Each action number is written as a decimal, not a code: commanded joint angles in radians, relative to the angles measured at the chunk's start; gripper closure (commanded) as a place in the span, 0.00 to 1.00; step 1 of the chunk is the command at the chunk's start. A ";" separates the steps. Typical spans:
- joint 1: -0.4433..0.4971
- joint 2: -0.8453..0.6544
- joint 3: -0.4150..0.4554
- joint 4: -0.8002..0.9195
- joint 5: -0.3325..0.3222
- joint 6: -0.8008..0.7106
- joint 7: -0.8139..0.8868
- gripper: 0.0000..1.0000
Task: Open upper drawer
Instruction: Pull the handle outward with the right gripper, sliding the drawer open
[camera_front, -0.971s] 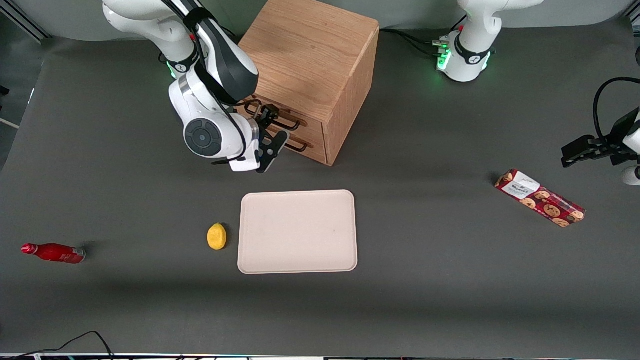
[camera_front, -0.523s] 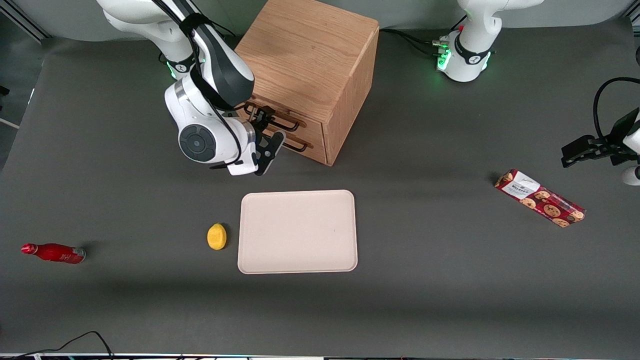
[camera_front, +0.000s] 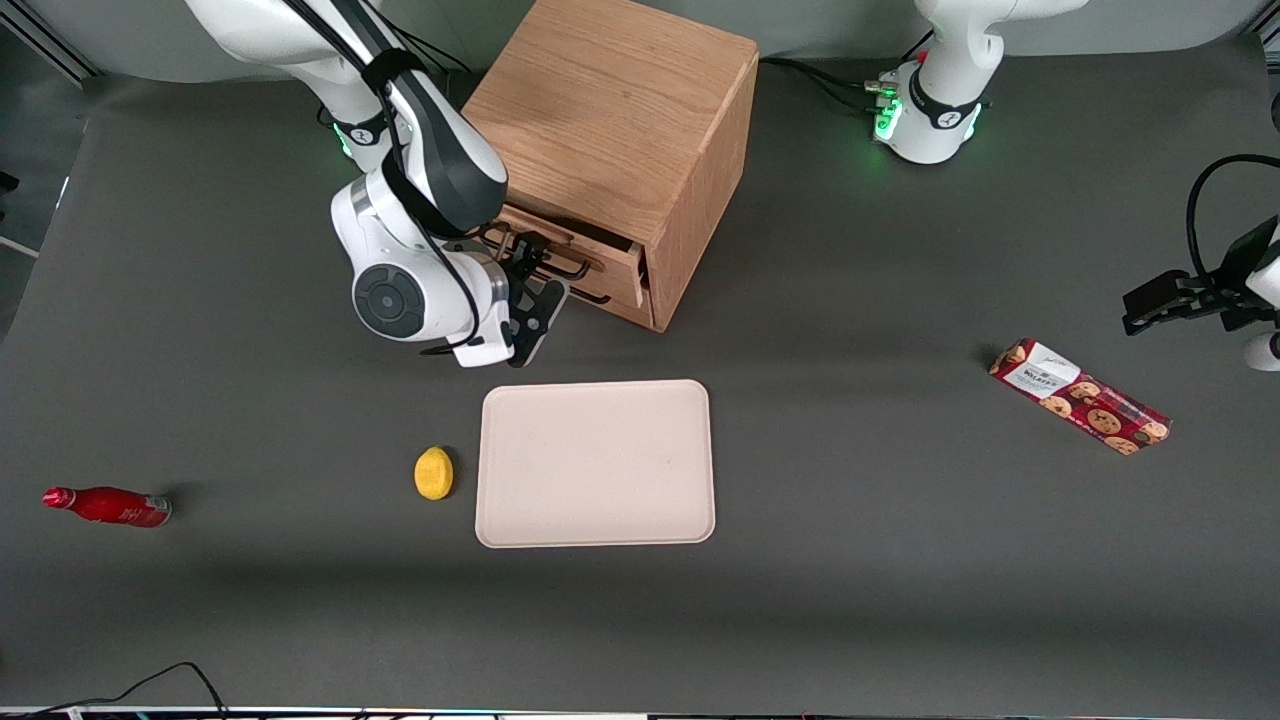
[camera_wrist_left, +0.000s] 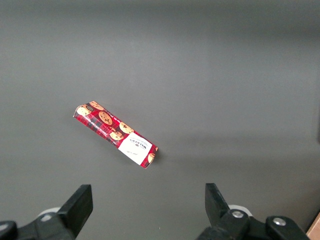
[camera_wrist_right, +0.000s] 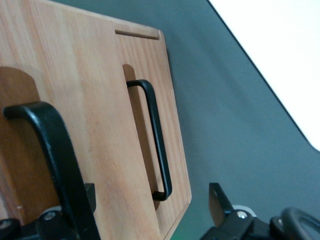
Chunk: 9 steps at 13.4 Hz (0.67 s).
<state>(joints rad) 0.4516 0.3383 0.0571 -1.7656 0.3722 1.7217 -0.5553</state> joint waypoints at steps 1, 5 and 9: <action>-0.021 0.021 0.010 0.046 0.005 -0.004 -0.032 0.00; -0.051 0.057 0.010 0.101 0.005 -0.007 -0.067 0.00; -0.070 0.103 0.010 0.153 -0.038 -0.007 -0.083 0.00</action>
<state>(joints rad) 0.3945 0.3960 0.0570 -1.6719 0.3629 1.7243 -0.6153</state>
